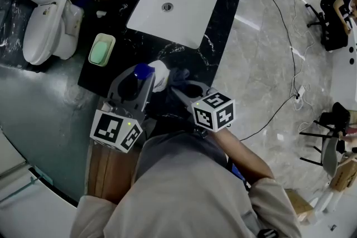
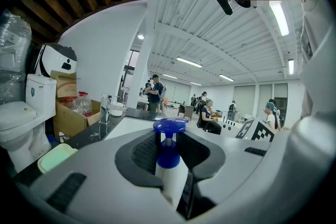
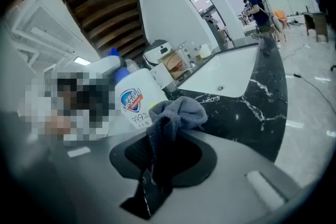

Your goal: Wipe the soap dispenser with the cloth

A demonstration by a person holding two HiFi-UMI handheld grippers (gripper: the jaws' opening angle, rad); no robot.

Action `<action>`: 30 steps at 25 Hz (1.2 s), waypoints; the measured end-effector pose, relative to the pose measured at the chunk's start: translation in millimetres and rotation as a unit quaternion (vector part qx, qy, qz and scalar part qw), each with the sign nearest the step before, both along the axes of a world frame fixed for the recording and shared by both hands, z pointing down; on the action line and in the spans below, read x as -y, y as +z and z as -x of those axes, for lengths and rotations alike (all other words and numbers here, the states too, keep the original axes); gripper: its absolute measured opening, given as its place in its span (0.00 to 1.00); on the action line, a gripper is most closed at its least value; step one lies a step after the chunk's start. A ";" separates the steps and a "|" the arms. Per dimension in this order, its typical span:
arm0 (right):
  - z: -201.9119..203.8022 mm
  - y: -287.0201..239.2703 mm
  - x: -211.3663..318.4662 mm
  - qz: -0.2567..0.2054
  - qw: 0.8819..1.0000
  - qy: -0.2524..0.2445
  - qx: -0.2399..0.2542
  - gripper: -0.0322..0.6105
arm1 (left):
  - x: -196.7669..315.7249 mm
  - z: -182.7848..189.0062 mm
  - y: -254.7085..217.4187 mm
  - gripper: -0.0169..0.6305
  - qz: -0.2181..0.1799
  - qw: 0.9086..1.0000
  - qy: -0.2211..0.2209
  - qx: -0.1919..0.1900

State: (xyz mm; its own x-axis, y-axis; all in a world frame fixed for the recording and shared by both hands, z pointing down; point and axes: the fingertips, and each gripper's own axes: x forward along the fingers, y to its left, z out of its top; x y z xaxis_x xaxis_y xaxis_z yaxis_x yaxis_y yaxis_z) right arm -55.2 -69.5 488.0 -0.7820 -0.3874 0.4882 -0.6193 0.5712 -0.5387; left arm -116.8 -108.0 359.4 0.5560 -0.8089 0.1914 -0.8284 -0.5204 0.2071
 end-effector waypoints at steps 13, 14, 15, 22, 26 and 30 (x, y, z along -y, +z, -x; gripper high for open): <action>8.1 5.1 -15.0 0.065 0.996 0.022 0.052 0.16 | -1.7 -5.0 0.9 0.17 -0.001 1.000 0.008 0.005; 8.8 5.1 -16.1 0.068 0.996 0.023 0.056 0.16 | -2.0 -5.4 0.9 0.17 -0.002 1.000 0.008 0.005; 9.1 5.1 -16.6 0.071 0.995 0.023 0.059 0.16 | -2.1 -5.8 0.9 0.17 -0.002 1.000 0.009 0.006; 11.8 0.5 -18.5 0.077 0.994 0.014 0.074 0.16 | -1.6 -6.0 1.9 0.17 -0.001 1.000 0.013 0.002; 17.2 -7.7 -22.8 0.076 0.994 0.002 0.084 0.16 | -1.2 -3.7 1.7 0.17 0.000 1.000 0.011 -0.003; 21.3 -14.8 -25.3 0.076 0.993 -0.005 0.092 0.16 | -0.5 -4.5 1.4 0.17 0.000 1.000 0.013 -0.001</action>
